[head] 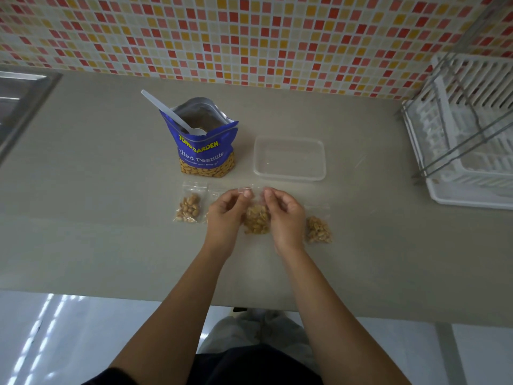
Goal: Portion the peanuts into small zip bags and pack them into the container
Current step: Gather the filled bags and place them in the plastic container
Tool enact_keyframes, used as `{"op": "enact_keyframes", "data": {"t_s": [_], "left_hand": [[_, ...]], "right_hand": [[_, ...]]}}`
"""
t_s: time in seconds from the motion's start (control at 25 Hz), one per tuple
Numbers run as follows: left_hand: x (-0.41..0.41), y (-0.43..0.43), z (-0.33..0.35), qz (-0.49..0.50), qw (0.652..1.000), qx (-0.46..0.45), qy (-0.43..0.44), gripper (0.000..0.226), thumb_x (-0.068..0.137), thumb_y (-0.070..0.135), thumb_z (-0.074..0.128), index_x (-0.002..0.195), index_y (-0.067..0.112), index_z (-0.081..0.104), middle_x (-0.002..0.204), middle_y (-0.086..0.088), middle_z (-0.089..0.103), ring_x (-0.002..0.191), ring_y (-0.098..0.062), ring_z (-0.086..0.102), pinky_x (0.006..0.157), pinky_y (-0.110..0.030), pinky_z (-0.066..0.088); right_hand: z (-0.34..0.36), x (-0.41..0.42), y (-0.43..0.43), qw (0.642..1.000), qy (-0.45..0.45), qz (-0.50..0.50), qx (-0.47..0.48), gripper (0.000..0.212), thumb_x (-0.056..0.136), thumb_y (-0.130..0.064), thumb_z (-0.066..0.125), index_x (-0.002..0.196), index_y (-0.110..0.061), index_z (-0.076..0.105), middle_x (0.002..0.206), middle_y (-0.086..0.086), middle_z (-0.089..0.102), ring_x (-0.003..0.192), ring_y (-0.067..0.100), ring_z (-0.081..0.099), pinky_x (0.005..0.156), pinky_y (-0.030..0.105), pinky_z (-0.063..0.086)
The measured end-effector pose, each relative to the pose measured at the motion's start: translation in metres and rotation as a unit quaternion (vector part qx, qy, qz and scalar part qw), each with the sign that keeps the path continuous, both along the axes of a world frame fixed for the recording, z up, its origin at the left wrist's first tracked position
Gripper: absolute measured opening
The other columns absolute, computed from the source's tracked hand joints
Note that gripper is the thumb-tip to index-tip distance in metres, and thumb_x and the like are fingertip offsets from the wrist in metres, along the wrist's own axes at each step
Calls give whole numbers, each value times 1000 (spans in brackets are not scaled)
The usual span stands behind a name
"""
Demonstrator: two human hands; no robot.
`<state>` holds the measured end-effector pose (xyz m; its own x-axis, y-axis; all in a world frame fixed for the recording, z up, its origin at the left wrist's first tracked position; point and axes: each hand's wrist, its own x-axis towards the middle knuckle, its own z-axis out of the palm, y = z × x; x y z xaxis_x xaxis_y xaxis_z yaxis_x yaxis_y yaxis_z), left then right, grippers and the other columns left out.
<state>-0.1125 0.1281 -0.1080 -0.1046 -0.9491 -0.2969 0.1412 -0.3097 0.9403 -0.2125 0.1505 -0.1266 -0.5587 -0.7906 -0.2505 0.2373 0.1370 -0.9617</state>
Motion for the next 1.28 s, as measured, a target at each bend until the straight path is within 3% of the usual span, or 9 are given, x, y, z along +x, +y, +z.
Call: {"op": "enact_keyframes", "data": {"t_s": [0.2,0.36,0.56,0.68,0.92,1.04,1.12,1.2,1.28], "left_hand": [[-8,3,7,3,997,-44,-58,9,85,15,65,93,12,68,78,2,66,73,-11,58,69,-31,50],[-10,4,6,-5,991,-61,-117,5,83,15,67,87,14,69,78,2,68,75,-11,61,77,-36,52],[-9,6,8,-70,950,-146,-268,10,85,16,64,88,7,68,82,1,62,71,2,54,65,-4,41],[-4,2,5,-86,939,-163,-290,9,82,18,68,83,10,68,75,6,57,67,0,51,60,-6,38],[6,3,-6,-50,959,-97,-261,17,75,26,75,69,16,63,62,7,55,56,-7,49,57,-13,40],[1,12,-10,-52,992,-10,-117,14,78,23,72,79,17,60,70,0,60,65,-10,57,64,-24,47],[3,22,-15,-88,995,39,-36,27,78,18,73,95,23,53,85,-6,63,79,-17,61,71,-33,52],[5,26,-22,-73,996,41,-36,41,73,18,77,99,31,47,89,-10,65,81,-22,64,74,-37,54],[7,26,-26,-47,992,1,-114,40,73,22,76,99,33,48,87,-6,67,82,-23,66,74,-34,55]], "right_hand": [[-2,1,6,1000,8,-12,-3,13,86,-21,65,92,-11,71,74,-1,68,68,5,60,70,27,47],[2,-1,12,998,69,6,13,15,88,-19,62,94,-8,69,77,0,67,69,4,60,69,23,49],[5,1,16,980,187,-25,61,12,89,-19,59,91,-11,68,85,0,68,76,10,60,67,11,44],[5,-1,17,979,182,-48,80,13,89,-20,59,90,-11,68,81,-2,66,72,9,60,64,9,42],[2,-8,24,982,164,-34,83,12,89,-20,60,90,-12,68,72,-11,62,66,-1,57,63,4,41],[2,-9,18,994,30,-29,98,10,89,-20,59,81,-19,64,70,-4,64,65,8,59,63,21,48],[4,-13,15,994,-47,-10,99,11,90,-20,59,80,-20,64,71,2,65,63,13,59,54,22,47],[4,-24,11,994,46,24,99,7,88,-20,62,87,-15,68,79,6,70,66,14,61,60,25,51],[-1,-33,7,957,255,70,117,15,85,-21,64,93,-11,72,89,7,74,77,15,66,76,28,53]]}}
